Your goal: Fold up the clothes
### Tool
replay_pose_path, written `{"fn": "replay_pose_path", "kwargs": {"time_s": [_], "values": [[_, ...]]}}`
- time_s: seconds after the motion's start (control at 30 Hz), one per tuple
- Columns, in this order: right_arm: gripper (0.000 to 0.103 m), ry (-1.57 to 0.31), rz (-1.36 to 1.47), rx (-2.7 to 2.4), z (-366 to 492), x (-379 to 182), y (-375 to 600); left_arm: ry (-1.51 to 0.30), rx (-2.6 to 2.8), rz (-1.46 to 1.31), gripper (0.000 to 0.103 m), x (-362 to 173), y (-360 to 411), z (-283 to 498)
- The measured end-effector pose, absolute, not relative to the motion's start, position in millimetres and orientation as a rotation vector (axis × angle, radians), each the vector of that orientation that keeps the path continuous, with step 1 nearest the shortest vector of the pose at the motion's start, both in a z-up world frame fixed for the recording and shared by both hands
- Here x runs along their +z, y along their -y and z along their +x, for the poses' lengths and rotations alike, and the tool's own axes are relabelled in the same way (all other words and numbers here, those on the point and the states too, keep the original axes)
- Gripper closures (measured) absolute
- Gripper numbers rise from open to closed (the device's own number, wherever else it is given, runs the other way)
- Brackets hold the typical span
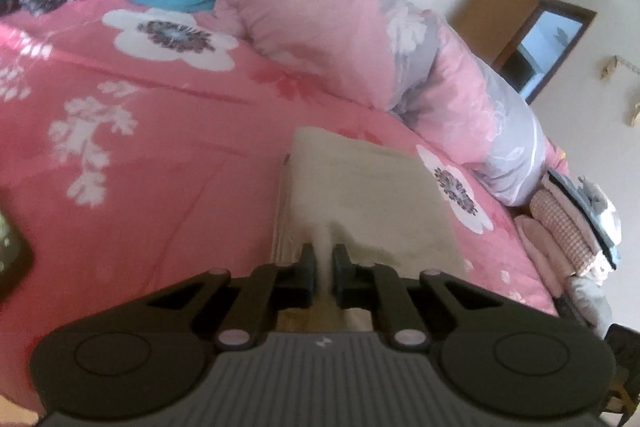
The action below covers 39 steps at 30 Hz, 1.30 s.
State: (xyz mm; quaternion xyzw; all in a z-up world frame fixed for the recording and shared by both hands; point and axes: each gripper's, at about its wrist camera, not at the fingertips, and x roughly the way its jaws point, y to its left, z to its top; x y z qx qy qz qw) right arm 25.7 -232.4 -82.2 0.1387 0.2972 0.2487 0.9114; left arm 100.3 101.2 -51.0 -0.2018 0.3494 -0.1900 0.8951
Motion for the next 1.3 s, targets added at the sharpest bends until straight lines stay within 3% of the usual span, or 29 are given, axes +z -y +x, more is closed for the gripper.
{"fn": "replay_pose_path", "kwargs": {"time_s": [0.2, 0.27, 0.3, 0.63, 0.9, 1.17, 1.3], "values": [[0.078, -0.613, 0.34, 0.534, 19, -84, 240, -0.771, -0.379, -0.422, 0.084, -69, -104, 103], [0.078, -0.62, 0.329, 0.544, 15, -84, 242, -0.755, -0.365, -0.4, 0.071, -65, -105, 100], [0.078, -0.624, 0.327, 0.547, 13, -85, 244, -0.744, -0.352, -0.391, 0.069, -62, -106, 99], [0.078, -0.702, 0.404, 0.551, -9, -98, 267, -0.562, -0.384, -0.231, 0.069, -13, -72, 80], [0.076, -0.585, 0.537, 0.469, 11, -68, 309, -0.654, -0.432, -0.036, 0.07, -39, -12, 89], [0.076, -0.502, 0.212, 0.507, 79, -34, 253, -0.63, -0.444, -0.05, 0.069, -64, -22, 82], [0.079, -0.648, 0.038, 0.48, 127, -82, 222, -0.625, -0.453, -0.07, 0.071, -73, -27, 81]]}}
